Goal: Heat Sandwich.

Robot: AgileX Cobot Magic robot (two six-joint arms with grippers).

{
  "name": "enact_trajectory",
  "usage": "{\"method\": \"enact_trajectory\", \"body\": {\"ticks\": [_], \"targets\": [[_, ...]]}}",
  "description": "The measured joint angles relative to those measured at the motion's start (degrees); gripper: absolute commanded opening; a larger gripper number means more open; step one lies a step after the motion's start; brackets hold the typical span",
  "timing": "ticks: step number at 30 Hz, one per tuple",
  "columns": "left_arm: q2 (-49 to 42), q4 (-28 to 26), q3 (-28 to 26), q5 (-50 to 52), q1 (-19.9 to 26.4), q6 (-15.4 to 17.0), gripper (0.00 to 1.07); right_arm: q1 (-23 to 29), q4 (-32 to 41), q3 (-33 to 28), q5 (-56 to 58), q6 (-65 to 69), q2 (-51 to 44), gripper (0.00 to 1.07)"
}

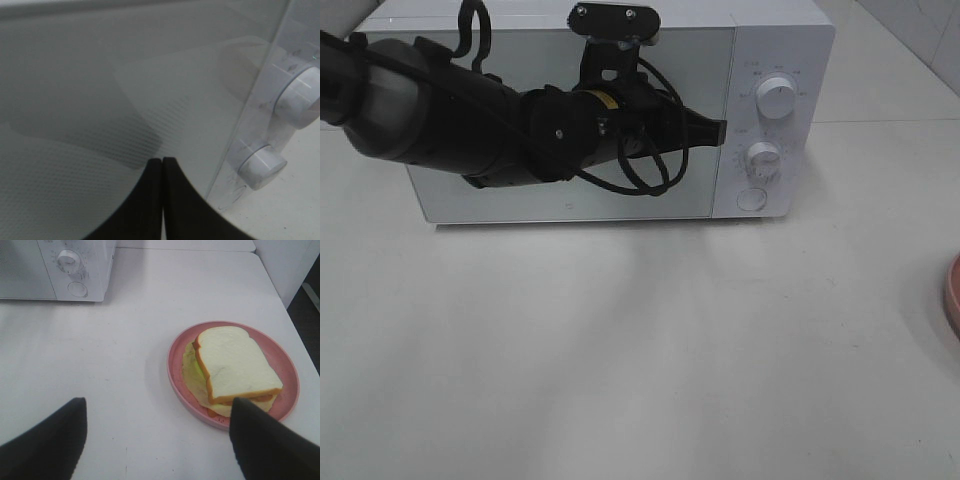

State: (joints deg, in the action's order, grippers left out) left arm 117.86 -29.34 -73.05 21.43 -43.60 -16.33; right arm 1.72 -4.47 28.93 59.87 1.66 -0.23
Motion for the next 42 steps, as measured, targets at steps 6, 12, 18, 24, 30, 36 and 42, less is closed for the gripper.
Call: {"method": "enact_trajectory", "body": {"ticks": [6,12,18,24,30,36,42], "targets": [[-4.6,-1.1,5.5,3.2,-0.3,0.0,0.0,0.0,0.0,0.0,0.0,0.0,0.0,0.76],[-9.6,-1.4,10.3,-1.1,-1.1,0.0,0.0,0.0,0.0,0.0,0.0,0.0,0.0,0.76],[-14.3,-1.5,12.5,-10.4,-1.1,0.0,0.46,0.0,0.0,0.0,0.0,0.0,0.0,0.76],[-19.9,-0.6,12.6,-28.3,-1.2,0.0,0.99,0.0,0.0,0.0,0.0,0.0,0.0,0.76],[-23.9,5.0,12.6,-41.8,-1.3,0.0,0.98,0.0,0.0,0.0,0.0,0.0,0.0,0.76],[-26.6,7.7,12.8,-53.6,0.9,4.2,0.98,0.0,0.0,0.0,0.0,0.0,0.0,0.76],[-30.3,9.3,16.1,-56.0,6.9,8.1,0.98,0.0,0.0,0.0,0.0,0.0,0.0,0.76]]}}
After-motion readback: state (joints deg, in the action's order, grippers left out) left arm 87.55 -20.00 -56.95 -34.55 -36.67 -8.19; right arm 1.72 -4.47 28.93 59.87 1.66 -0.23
